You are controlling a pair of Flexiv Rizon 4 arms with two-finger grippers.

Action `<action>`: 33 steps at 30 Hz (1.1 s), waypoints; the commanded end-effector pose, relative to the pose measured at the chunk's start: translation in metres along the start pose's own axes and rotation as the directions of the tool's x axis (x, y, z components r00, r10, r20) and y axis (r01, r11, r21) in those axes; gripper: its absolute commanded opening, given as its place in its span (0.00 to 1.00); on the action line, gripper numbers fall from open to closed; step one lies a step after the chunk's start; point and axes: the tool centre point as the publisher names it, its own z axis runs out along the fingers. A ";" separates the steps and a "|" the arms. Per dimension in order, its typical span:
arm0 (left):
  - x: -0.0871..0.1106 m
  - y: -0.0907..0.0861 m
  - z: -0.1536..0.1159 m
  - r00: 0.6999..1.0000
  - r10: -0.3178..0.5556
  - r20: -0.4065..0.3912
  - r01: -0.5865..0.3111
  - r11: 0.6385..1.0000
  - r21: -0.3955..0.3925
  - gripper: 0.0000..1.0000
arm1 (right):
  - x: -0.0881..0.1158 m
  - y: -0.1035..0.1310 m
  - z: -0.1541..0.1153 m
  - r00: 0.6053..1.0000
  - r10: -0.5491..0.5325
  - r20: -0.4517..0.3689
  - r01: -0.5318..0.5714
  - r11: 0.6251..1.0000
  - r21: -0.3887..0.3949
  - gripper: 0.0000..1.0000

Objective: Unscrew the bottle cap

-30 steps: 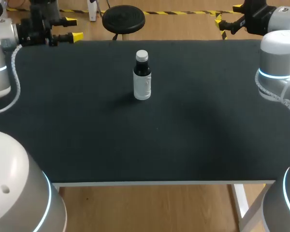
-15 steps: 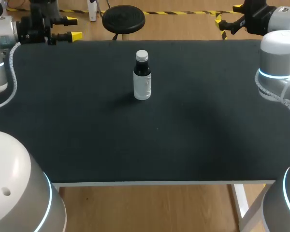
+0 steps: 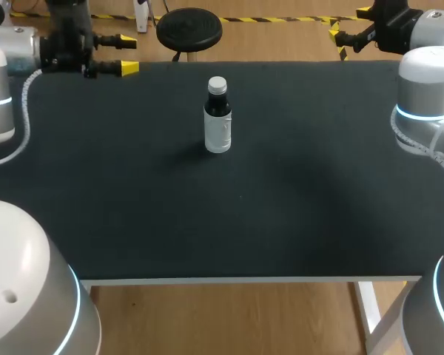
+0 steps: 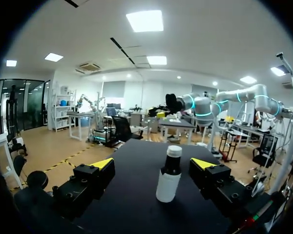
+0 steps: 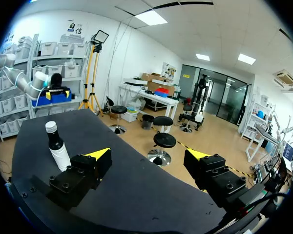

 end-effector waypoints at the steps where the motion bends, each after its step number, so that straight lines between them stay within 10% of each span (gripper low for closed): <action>1: -0.004 0.011 0.011 0.997 0.015 -0.080 -0.014 1.000 0.017 1.00 | 0.000 0.000 0.000 1.000 0.000 -0.001 0.000 1.000 -0.001 1.00; 33: 0.047 0.054 0.105 0.957 0.069 -0.281 -0.069 0.998 0.011 1.00 | 0.000 0.000 0.000 1.000 0.000 -0.001 0.000 1.000 -0.001 1.00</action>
